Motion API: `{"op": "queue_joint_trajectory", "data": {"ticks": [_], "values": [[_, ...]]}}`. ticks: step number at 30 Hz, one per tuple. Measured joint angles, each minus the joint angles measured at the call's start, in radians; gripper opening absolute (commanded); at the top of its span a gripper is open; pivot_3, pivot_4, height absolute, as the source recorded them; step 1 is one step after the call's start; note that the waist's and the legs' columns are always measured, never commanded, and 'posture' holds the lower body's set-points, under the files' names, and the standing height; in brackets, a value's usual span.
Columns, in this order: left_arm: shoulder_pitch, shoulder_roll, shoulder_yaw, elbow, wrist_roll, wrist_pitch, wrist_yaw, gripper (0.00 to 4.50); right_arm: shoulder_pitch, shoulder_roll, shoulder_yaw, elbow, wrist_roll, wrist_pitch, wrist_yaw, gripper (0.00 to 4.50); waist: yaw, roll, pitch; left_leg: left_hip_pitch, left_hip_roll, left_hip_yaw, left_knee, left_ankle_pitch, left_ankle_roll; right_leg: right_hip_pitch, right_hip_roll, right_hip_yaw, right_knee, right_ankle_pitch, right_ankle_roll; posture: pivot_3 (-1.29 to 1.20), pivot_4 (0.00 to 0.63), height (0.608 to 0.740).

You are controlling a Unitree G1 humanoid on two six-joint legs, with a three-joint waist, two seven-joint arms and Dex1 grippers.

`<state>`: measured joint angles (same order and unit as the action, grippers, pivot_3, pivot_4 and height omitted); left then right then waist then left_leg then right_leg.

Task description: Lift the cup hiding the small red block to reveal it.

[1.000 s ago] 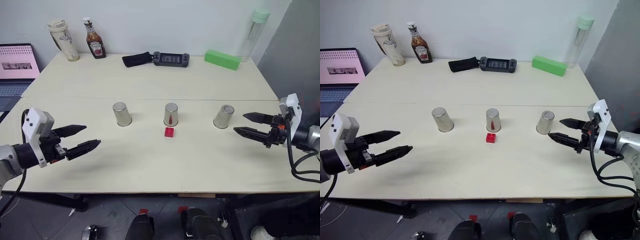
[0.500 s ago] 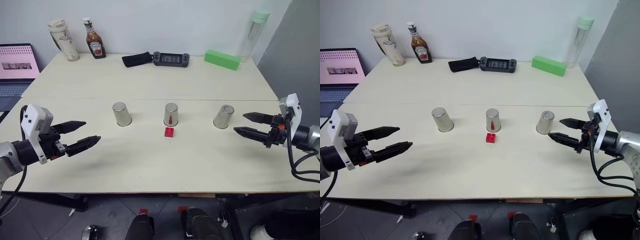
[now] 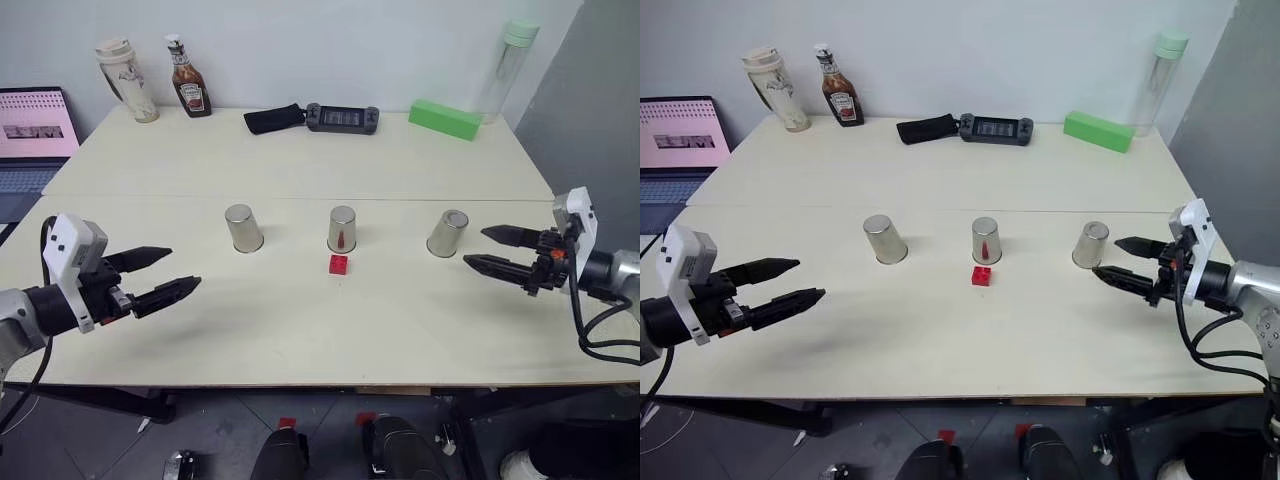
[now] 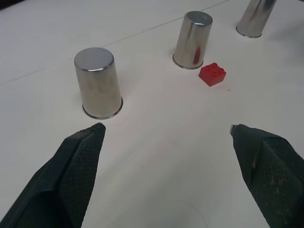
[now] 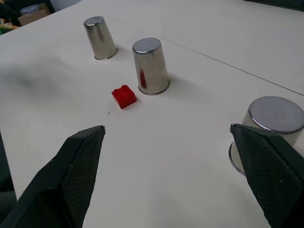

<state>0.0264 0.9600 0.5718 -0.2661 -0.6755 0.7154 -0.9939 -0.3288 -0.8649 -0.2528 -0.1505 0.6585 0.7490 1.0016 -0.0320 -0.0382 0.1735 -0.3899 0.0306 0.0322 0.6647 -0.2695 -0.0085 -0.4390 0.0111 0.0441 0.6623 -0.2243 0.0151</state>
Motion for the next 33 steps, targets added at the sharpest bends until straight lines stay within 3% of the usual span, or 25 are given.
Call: {"op": "queue_joint_trajectory", "data": {"ticks": [33], "values": [[-0.019, 0.0, -0.037, -0.006, -0.001, 0.0, 0.006, 4.49, -0.017, 0.01, 0.003, -0.001, 0.001, -0.001, 0.0, 4.5, 0.0, 0.0, 0.0, 0.0, 0.0, 0.0, 0.0, 0.0, 0.0, 0.0, 0.0, 0.0, 0.0, 0.0, 0.0, 0.0, 0.15, 0.74]]}}
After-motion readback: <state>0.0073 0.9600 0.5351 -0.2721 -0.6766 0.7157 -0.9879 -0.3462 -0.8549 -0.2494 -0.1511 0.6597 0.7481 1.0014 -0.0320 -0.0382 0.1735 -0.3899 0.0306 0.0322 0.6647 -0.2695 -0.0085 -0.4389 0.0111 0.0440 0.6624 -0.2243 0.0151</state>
